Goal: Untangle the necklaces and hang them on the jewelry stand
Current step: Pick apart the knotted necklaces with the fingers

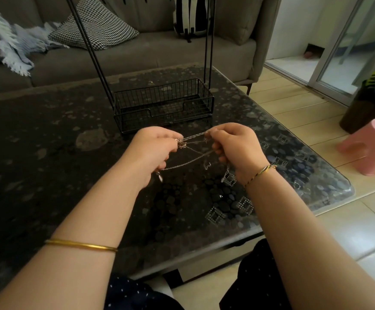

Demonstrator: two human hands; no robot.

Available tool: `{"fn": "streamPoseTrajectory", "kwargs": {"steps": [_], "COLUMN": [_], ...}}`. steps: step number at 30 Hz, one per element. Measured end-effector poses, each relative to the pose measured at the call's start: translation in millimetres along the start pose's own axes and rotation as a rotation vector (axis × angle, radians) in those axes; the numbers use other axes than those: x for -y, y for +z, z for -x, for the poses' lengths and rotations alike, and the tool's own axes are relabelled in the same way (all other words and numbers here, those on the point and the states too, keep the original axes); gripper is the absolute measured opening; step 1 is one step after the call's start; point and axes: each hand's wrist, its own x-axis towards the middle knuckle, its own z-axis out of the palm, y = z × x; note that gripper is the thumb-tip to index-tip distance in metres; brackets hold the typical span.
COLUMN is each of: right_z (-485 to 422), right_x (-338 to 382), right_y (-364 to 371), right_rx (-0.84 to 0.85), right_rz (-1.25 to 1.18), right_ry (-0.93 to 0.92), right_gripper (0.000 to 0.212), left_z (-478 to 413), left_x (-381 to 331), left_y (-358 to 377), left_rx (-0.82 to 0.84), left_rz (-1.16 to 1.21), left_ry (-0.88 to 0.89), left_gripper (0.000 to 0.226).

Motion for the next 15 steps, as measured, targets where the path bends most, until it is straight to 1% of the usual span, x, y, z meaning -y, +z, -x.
{"fn": "streamPoseTrajectory", "kwargs": {"steps": [2, 4, 7, 10, 12, 15], "right_z": [-2.0, -3.1, -1.4, 0.1, 0.0, -1.5], "right_x": [-2.8, -4.2, -2.0, -0.2, 0.3, -2.6], "right_y": [-0.1, -0.3, 0.7, 1.5, 1.5, 1.3], "right_rx": [-0.050, -0.072, -0.013, 0.036, 0.040, 0.005], "right_rz": [0.021, 0.030, -0.080, -0.214, -0.207, -0.135], "right_ry": [-0.010, -0.028, 0.040, 0.119, 0.121, 0.086], "right_gripper": [0.017, 0.014, 0.012, 0.012, 0.013, 0.014], "left_z": [-0.1, 0.2, -1.3, -1.7, -2.5, -1.9], "left_x": [3.1, 5.1, 6.4, 6.8, 8.1, 9.4], "left_y": [2.6, 2.5, 1.5, 3.2, 3.8, 3.3], "left_rx": [-0.024, -0.063, -0.085, -0.076, -0.075, -0.061], "left_rz": [-0.146, -0.214, -0.249, -0.326, -0.384, -0.491], "left_ry": [0.116, 0.171, 0.177, 0.168, 0.189, 0.202], "left_gripper": [0.028, 0.024, 0.015, 0.013, 0.013, 0.016]}}
